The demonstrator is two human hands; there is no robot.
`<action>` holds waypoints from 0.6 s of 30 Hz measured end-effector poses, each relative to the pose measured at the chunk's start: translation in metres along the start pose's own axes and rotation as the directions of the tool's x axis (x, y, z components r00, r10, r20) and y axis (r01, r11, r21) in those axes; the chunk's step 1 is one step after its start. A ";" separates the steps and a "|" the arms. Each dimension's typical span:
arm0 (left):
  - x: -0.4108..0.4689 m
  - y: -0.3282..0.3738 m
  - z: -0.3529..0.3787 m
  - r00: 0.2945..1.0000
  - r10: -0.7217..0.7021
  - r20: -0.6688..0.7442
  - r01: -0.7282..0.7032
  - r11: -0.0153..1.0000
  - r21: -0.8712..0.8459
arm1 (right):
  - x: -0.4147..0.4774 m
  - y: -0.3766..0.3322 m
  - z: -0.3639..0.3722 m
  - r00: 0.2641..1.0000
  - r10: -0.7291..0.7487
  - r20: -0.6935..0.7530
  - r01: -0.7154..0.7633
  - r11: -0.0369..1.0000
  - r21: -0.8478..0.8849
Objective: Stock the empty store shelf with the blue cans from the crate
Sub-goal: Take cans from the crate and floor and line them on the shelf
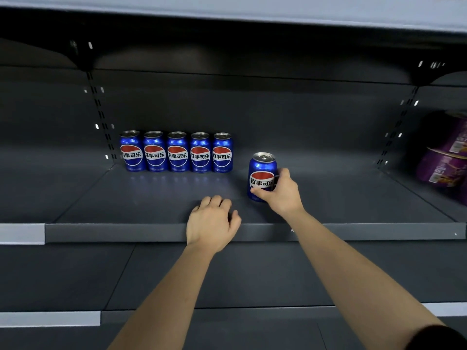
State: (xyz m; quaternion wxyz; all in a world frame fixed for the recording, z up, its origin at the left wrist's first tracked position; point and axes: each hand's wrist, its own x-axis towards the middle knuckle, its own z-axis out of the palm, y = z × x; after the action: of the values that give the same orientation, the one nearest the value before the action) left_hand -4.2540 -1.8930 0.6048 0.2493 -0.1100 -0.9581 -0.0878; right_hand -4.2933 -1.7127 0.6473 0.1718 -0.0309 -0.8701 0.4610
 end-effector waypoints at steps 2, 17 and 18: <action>0.000 -0.001 0.001 1.000 0.002 -0.003 -0.002 1.000 0.006 | 0.010 -0.001 0.006 1.000 0.003 0.012 -0.003 1.000 0.005; 0.002 -0.001 0.001 0.999 -0.020 -0.030 0.021 1.000 0.016 | 0.073 0.003 0.048 0.999 0.043 -0.004 -0.043 0.999 0.012; 0.002 0.000 0.001 0.999 -0.020 -0.039 0.021 1.000 0.017 | 0.077 0.002 0.050 0.999 0.052 -0.013 -0.052 0.999 0.001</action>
State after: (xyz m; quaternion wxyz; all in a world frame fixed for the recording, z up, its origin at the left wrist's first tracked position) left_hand -4.2559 -1.8930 0.6046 0.2681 -0.0964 -0.9548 -0.0844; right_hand -4.3824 -1.7349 0.6408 0.1655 -0.0567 -0.8676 0.4654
